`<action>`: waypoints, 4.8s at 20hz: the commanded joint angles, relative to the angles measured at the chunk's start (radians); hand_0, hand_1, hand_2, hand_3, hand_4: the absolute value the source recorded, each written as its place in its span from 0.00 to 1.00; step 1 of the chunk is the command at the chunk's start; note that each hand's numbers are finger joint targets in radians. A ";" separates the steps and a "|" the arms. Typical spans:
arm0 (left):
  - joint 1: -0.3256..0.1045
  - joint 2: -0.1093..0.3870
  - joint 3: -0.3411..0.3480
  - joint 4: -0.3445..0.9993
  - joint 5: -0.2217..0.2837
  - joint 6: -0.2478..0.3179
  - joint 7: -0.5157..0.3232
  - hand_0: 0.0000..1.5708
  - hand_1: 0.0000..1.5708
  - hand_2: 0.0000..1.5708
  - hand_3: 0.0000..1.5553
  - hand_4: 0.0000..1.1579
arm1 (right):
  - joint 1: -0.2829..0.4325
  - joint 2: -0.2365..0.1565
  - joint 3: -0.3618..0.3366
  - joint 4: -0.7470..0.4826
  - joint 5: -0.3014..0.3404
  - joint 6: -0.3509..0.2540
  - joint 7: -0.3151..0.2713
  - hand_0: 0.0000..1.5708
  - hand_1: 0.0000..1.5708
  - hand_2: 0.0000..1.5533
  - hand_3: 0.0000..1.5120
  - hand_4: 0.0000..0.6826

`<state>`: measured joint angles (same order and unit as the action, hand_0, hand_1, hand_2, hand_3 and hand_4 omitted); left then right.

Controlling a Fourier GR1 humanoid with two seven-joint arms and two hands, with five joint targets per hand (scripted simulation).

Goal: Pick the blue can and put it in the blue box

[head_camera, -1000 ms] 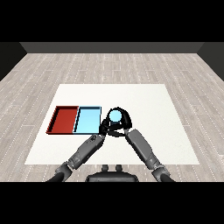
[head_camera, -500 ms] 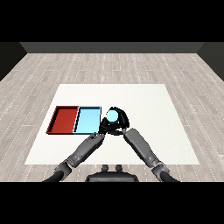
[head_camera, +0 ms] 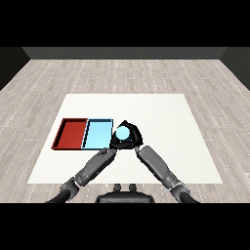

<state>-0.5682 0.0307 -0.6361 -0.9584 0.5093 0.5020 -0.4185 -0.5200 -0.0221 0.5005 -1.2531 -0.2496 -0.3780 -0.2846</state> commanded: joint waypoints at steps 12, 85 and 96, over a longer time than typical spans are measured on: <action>-0.073 -0.030 -0.010 0.052 0.014 0.161 0.040 1.00 1.00 0.99 0.95 0.99 | 0.041 0.004 -0.068 -0.064 0.017 0.076 0.058 0.91 0.91 0.94 0.91 0.78; -0.232 0.148 0.310 0.956 -0.336 0.027 0.327 0.00 0.00 0.00 0.00 0.00 | 0.224 -0.123 -0.569 -0.210 -0.202 0.290 -0.022 0.00 0.00 0.00 0.00 0.00; -0.208 0.094 0.496 0.738 -0.188 0.261 -0.076 0.00 0.00 0.00 0.00 0.00 | 0.278 -0.126 -0.567 -0.280 -0.233 0.346 -0.025 0.00 0.00 0.00 0.00 0.00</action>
<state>-0.8096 0.1563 -0.1911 -0.1244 0.2810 0.7001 -0.3290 -0.2487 -0.1347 -0.0578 -1.5071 -0.4667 -0.0478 -0.3231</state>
